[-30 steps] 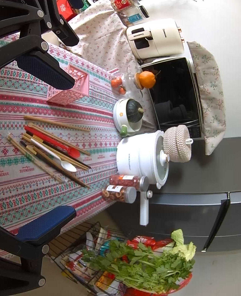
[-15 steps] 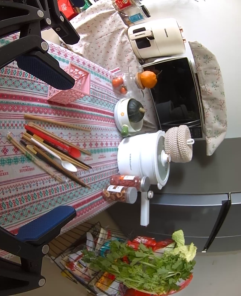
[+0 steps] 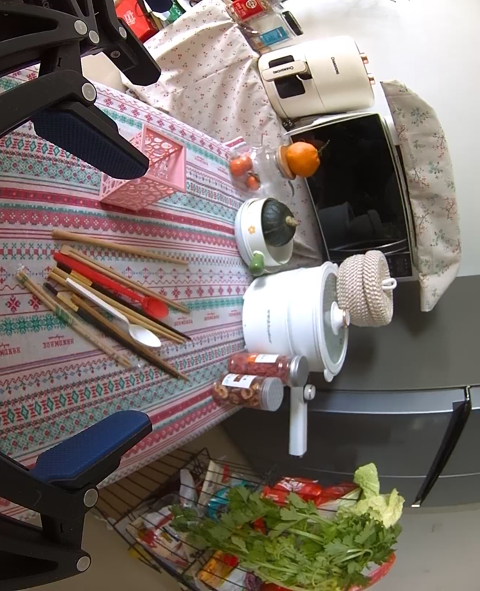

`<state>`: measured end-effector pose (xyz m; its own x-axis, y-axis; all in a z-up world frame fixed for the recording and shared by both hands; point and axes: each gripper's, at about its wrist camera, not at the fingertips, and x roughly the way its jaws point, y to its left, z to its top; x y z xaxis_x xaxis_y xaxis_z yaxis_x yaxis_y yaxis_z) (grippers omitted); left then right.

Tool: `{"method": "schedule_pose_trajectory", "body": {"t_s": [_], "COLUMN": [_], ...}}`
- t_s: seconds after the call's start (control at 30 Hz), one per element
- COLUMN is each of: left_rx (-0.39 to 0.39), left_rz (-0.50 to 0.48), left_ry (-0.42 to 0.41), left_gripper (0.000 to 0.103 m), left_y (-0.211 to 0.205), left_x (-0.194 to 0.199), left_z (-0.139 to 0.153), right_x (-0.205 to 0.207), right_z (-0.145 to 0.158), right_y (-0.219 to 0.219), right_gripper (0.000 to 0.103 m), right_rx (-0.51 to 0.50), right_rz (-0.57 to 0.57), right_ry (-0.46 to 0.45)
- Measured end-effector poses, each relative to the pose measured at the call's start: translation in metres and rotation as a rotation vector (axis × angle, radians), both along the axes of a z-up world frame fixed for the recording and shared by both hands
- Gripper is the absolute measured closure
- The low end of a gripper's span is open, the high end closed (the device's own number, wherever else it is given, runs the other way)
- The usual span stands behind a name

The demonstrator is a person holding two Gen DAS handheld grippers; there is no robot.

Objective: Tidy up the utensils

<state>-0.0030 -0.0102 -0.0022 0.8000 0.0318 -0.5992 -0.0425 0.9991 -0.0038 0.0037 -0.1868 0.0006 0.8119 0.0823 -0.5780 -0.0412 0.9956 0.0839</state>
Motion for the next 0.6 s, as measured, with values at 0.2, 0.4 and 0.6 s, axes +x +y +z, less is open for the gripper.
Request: {"method": "schedule_pose_trajectory", "body": {"t_s": [0.2, 0.4, 0.6], "left_rx": [0.0, -0.003, -0.002], "left_rz": [0.0, 0.0, -0.001], "left_ry": [0.0, 0.0, 0.001], "left_gripper": [0.001, 0.001, 0.001], "left_y": [-0.0004, -0.0005, -0.0013], "left_x": [0.0005, 0.0004, 0.0002], "left_z": [-0.0004, -0.0007, -0.0014], "right_x": [0.0038, 0.0044, 0.005], "right_z": [-0.0029, -0.003, -0.0032], "right_y": [-0.0038, -0.0043, -0.0044], "right_gripper": [0.0, 0.0, 0.0], "right_rx": [0.008, 0.011, 0.012], "right_rz": [-0.001, -0.003, -0.001], "right_ry": [0.011, 0.013, 0.017]}}
